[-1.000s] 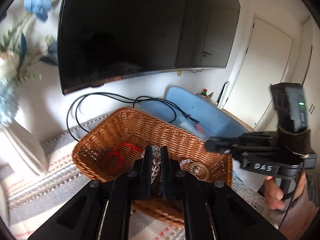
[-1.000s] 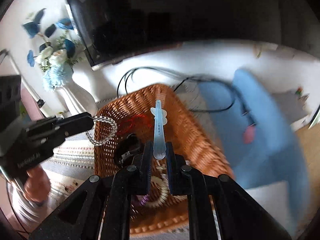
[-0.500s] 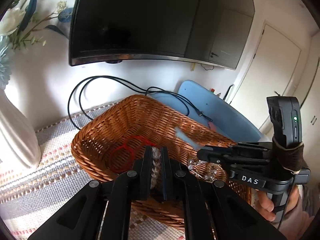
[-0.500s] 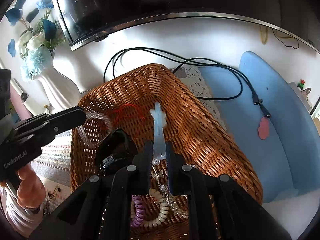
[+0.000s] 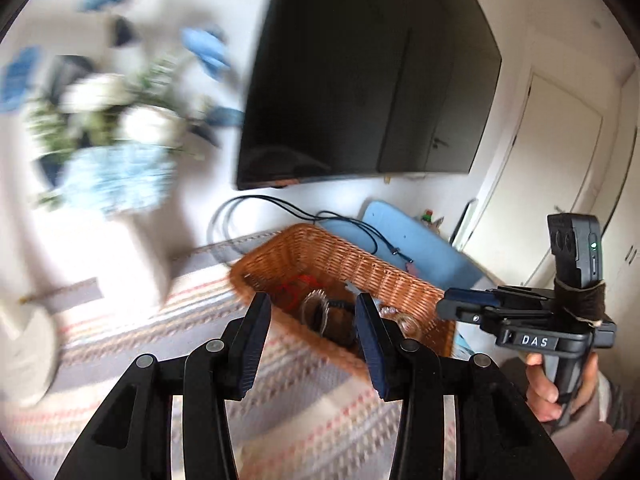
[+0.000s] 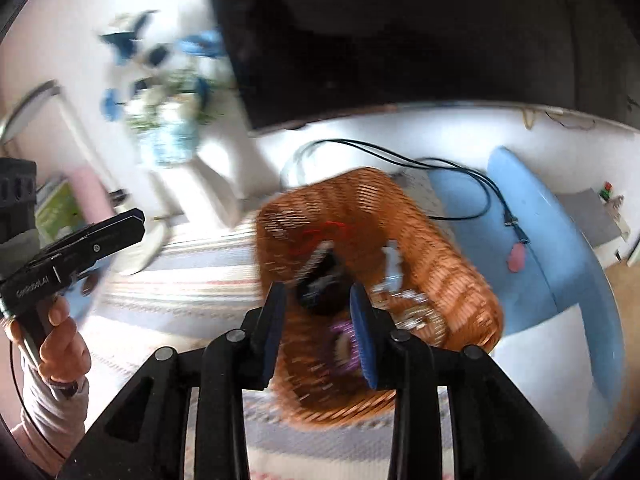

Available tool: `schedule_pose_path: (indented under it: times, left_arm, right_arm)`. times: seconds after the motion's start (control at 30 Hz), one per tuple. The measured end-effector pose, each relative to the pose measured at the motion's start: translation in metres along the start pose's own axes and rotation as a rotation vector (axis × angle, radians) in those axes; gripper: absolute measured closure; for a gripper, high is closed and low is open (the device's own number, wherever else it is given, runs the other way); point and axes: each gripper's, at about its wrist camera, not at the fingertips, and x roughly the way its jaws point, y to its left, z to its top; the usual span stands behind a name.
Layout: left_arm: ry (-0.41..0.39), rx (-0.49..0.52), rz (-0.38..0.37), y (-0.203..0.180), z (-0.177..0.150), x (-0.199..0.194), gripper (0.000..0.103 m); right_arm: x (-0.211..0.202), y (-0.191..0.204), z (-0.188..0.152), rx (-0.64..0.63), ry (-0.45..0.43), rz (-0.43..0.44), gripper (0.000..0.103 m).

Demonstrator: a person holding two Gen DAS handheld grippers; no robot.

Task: Organize jewelry
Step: 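Move both open grippers back to the jewelry on the tablecloth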

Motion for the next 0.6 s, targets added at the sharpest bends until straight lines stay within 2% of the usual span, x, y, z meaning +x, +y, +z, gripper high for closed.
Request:
schedule_pose_path:
  times: [0.1,0.23,0.4,0.5,0.6]
  left_arm:
    - [0.003,-0.019,0.029,0.011,-0.028,-0.037,0.058]
    - [0.078,-0.027,0.117,0.024,-0.085,-0.059,0.058]
    - [0.199,-0.062,0.122,0.043,-0.142,-0.051,0.058]
    - [0.241,-0.037,0.129,0.044,-0.159,-0.04,0.058]
    - [0.249,0.005,0.133,0.036,-0.166,-0.031,0.058]
  right_arm:
    - [-0.009,0.03,-0.016,-0.036,-0.003,0.044,0.067]
    - [0.006,0.062,-0.047,-0.046,0.057,0.109,0.067]
    - [0.043,0.081,-0.075,-0.015,0.183,0.151,0.067]
    - [0.057,0.088,-0.079,-0.012,0.218,0.152,0.067]
    - [0.068,0.094,-0.078,-0.025,0.234,0.136,0.067]
